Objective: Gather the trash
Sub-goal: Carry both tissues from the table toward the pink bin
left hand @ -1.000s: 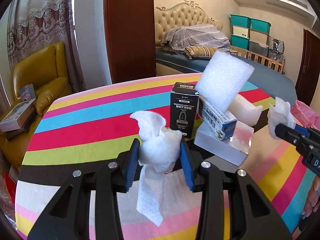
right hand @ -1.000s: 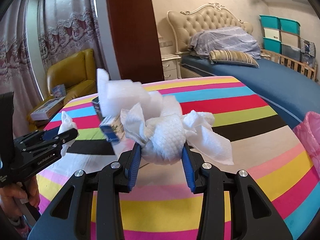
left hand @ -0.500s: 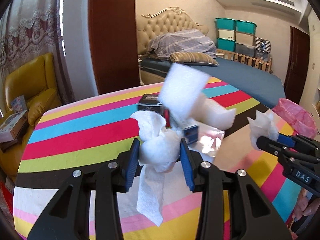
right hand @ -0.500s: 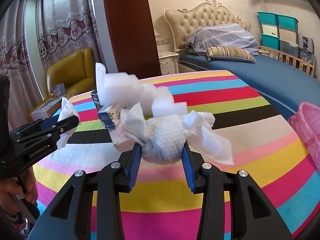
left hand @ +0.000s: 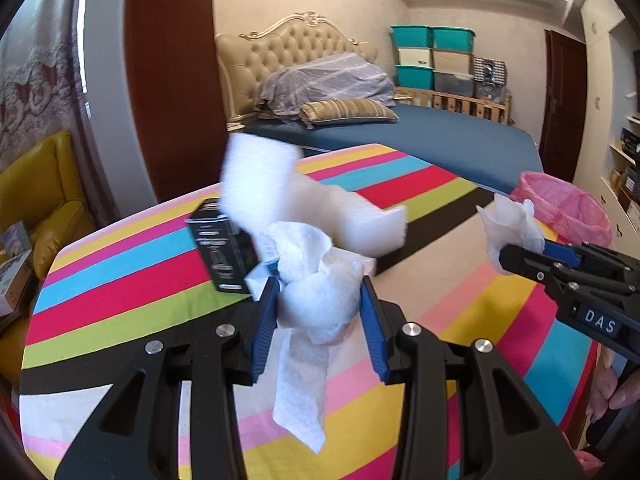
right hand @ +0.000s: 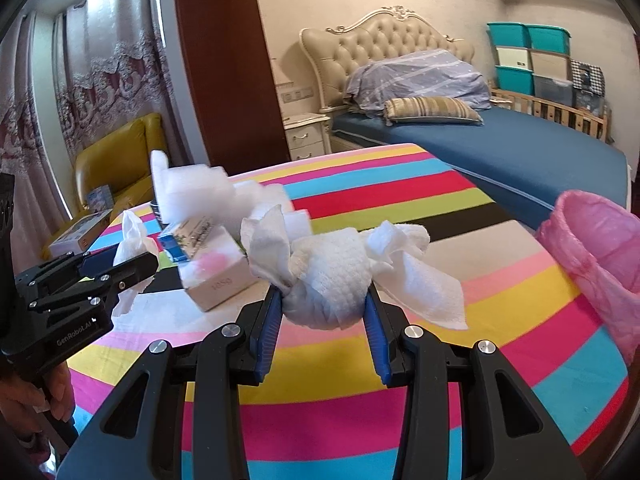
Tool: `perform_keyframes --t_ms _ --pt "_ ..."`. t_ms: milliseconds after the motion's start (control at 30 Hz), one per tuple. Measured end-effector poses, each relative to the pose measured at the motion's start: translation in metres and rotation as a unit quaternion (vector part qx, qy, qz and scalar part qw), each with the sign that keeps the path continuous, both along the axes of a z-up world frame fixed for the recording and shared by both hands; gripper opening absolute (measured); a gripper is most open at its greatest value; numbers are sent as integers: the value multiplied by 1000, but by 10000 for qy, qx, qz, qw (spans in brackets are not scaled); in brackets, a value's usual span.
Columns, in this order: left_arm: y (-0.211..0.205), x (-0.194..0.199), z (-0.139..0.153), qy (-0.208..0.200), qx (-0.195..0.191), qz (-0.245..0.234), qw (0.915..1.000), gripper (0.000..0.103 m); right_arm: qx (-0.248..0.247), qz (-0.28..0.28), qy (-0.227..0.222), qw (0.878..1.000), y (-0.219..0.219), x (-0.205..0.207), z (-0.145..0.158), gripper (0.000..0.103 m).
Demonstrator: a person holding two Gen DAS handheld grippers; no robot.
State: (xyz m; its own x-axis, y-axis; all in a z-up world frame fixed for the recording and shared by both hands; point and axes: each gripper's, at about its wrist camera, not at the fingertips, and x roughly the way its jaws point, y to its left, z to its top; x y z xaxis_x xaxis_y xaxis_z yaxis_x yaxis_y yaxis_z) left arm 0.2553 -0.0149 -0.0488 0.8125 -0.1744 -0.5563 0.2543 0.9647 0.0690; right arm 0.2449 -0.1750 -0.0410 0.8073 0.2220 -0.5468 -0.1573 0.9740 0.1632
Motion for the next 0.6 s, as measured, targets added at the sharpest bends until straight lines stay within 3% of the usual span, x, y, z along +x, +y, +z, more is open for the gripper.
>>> perform_keyframes --t_ms 600 --pt "-97 12 -2 176 63 -1209 9925 39 17 -1114 -220 9935 -97 -21 7 38"
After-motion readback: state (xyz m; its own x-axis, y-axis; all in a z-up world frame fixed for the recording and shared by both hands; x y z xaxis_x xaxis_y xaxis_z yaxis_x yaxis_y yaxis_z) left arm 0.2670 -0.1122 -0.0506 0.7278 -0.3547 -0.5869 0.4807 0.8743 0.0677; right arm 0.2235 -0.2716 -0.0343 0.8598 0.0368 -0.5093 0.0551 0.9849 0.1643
